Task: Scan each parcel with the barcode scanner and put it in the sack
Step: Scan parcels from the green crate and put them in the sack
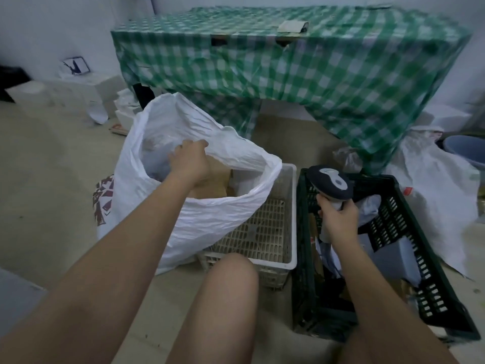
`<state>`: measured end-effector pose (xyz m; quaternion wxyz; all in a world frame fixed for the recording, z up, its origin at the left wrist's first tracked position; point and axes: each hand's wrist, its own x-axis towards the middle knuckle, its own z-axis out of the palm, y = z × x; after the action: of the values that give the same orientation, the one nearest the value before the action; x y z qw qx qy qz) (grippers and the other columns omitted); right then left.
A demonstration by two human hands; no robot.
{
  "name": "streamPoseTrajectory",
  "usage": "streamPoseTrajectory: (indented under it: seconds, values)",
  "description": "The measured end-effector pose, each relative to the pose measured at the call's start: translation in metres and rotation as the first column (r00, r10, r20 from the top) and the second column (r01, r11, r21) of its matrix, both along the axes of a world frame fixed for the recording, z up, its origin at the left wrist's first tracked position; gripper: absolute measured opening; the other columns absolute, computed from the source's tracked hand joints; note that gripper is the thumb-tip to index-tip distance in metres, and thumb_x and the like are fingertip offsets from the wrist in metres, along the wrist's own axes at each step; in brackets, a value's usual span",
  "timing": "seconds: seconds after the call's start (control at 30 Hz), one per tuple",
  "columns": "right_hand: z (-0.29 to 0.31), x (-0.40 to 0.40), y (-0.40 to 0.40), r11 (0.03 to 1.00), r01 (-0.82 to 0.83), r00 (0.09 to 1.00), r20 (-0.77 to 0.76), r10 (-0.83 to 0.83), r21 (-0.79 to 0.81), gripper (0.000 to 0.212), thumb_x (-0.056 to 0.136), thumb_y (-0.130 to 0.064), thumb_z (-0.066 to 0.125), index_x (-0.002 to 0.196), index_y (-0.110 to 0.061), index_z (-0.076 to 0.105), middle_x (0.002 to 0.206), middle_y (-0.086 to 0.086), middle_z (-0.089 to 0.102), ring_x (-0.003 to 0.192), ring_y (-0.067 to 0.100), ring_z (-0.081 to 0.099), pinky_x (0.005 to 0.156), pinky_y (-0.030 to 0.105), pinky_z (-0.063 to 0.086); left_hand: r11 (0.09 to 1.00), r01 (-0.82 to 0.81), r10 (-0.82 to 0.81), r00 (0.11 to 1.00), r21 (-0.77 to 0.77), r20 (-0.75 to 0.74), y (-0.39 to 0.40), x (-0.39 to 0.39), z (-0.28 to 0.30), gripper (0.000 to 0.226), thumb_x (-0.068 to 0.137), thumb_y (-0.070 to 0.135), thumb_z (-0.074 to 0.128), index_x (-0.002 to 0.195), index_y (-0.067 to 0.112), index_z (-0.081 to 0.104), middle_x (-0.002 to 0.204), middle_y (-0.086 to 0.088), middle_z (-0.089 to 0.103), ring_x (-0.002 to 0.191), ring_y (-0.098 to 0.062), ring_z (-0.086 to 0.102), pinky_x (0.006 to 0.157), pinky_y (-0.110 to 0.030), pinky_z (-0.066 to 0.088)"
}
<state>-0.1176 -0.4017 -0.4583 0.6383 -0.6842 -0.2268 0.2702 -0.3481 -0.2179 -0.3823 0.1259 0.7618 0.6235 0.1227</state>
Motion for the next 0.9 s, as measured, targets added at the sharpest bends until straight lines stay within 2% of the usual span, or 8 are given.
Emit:
streamPoseTrajectory:
  seconds: [0.13,0.3,0.37,0.53,0.63,0.7,0.83,0.9]
  values:
    - [-0.003,0.016,-0.009,0.999,0.031,1.0,0.004,-0.031,-0.042,0.035,0.089,-0.017,0.066,0.123,-0.013,0.056,0.114,0.009,0.064,0.106,0.026,0.059,0.092,0.043,0.05,0.98,0.185,-0.196,0.952,0.068,0.235,-0.026,0.04,-0.002,0.039,0.096,0.011,0.05,0.134,0.019,0.052,0.143,-0.01,0.042,0.123,-0.031,0.049,0.096,-0.033,0.04]
    - [-0.008,0.059,-0.033,0.985,0.068,0.998,-0.001,-0.07,-0.16,0.019,0.091,-0.012,0.062,0.108,-0.009,0.052,0.081,0.003,0.058,0.073,0.017,0.055,0.068,0.032,0.042,0.912,0.402,-0.4,0.835,0.08,0.378,-0.065,0.109,-0.017,0.03,0.098,0.017,0.048,0.127,0.02,0.057,0.137,-0.003,0.049,0.125,-0.019,0.046,0.098,-0.025,0.034]
    - [-0.012,0.075,-0.042,0.973,0.091,0.996,0.015,-0.09,-0.211,0.015,0.091,-0.012,0.061,0.103,-0.008,0.053,0.078,0.004,0.057,0.068,0.014,0.052,0.061,0.031,0.039,0.875,0.482,-0.46,0.788,0.056,0.409,-0.079,0.139,-0.029,0.029,0.098,0.018,0.049,0.125,0.021,0.058,0.134,-0.002,0.051,0.123,-0.018,0.048,0.096,-0.025,0.036]
    - [-0.039,0.103,-0.065,0.942,0.116,0.993,0.04,-0.109,-0.314,0.027,0.089,-0.011,0.064,0.113,0.003,0.061,0.107,0.022,0.066,0.084,0.023,0.058,0.075,0.035,0.046,0.755,0.63,-0.479,0.72,-0.183,0.503,-0.098,0.216,-0.087,0.027,0.099,0.021,0.051,0.125,0.022,0.058,0.129,0.002,0.058,0.118,-0.015,0.053,0.097,-0.031,0.046]
    - [-0.048,0.123,-0.069,0.928,0.096,0.995,0.021,-0.094,-0.361,0.029,0.093,-0.005,0.057,0.119,0.008,0.055,0.116,0.028,0.06,0.1,0.038,0.058,0.085,0.047,0.049,0.685,0.641,-0.463,0.75,-0.346,0.472,-0.105,0.255,-0.139,0.028,0.098,0.022,0.052,0.126,0.017,0.056,0.125,-0.001,0.058,0.112,-0.019,0.057,0.091,-0.031,0.047]
    - [-0.057,0.139,-0.067,0.929,0.103,0.994,-0.009,-0.113,-0.354,0.028,0.094,-0.003,0.055,0.12,0.006,0.054,0.111,0.025,0.06,0.109,0.038,0.055,0.088,0.047,0.045,0.644,0.634,-0.481,0.771,-0.429,0.418,-0.109,0.276,-0.177,0.027,0.097,0.023,0.053,0.122,0.015,0.057,0.121,-0.006,0.061,0.104,-0.023,0.059,0.085,-0.033,0.049]
    - [-0.083,0.167,-0.056,0.942,0.087,0.992,-0.063,-0.113,-0.323,0.017,0.092,-0.004,0.057,0.103,-0.016,0.052,0.082,-0.003,0.057,0.08,0.016,0.054,0.069,0.028,0.045,0.589,0.597,-0.558,0.788,-0.544,0.261,-0.111,0.307,-0.249,0.037,0.096,0.024,0.051,0.132,0.012,0.05,0.124,-0.011,0.056,0.108,-0.026,0.055,0.087,-0.031,0.046]
    - [-0.097,0.177,-0.051,0.939,0.061,0.992,-0.084,-0.095,-0.34,0.013,0.091,-0.004,0.058,0.096,-0.013,0.052,0.074,-0.004,0.054,0.069,0.009,0.051,0.061,0.023,0.04,0.546,0.576,-0.619,0.767,-0.608,0.171,-0.109,0.319,-0.28,0.036,0.097,0.02,0.05,0.129,0.006,0.05,0.131,-0.016,0.05,0.116,-0.029,0.05,0.094,-0.031,0.041]
